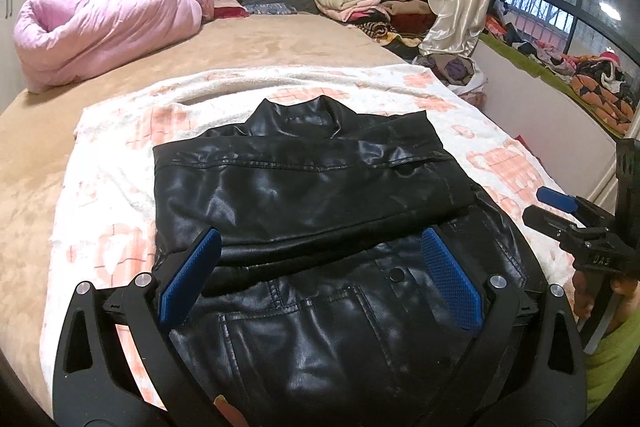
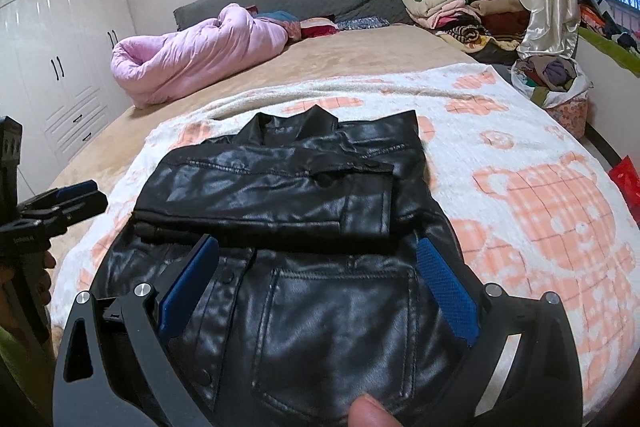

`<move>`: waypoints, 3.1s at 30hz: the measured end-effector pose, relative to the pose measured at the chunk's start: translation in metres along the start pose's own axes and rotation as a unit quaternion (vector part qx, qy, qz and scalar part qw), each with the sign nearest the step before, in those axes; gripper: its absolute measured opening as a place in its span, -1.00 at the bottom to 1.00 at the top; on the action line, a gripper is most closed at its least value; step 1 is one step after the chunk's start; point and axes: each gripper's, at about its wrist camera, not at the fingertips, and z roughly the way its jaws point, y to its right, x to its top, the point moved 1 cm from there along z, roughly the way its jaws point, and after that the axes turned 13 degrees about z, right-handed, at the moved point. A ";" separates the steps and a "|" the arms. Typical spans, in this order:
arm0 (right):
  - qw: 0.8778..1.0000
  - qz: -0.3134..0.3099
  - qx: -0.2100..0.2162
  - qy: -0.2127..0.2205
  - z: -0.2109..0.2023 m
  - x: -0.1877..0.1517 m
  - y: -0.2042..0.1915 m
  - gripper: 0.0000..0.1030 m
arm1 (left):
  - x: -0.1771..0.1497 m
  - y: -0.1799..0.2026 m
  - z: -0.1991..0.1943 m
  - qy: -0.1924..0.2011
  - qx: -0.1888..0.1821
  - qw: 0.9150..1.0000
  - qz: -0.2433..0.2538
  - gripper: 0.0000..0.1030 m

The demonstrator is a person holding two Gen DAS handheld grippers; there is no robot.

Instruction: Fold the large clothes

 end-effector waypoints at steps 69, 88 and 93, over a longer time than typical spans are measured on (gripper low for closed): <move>0.969 0.041 -0.032 -0.240 -0.011 -0.106 0.111 0.82 | -0.197 -0.037 -0.040 -0.138 -0.029 0.974 -0.179 0.46; 0.977 0.053 0.099 -0.180 -0.096 -0.094 0.119 -0.83 | -0.200 -0.033 -0.101 -0.078 -0.051 0.975 -0.202 -0.85; 0.978 0.071 0.152 -0.123 -0.131 -0.065 0.115 -0.83 | -0.170 -0.040 -0.133 -0.021 -0.062 0.978 -0.200 -0.85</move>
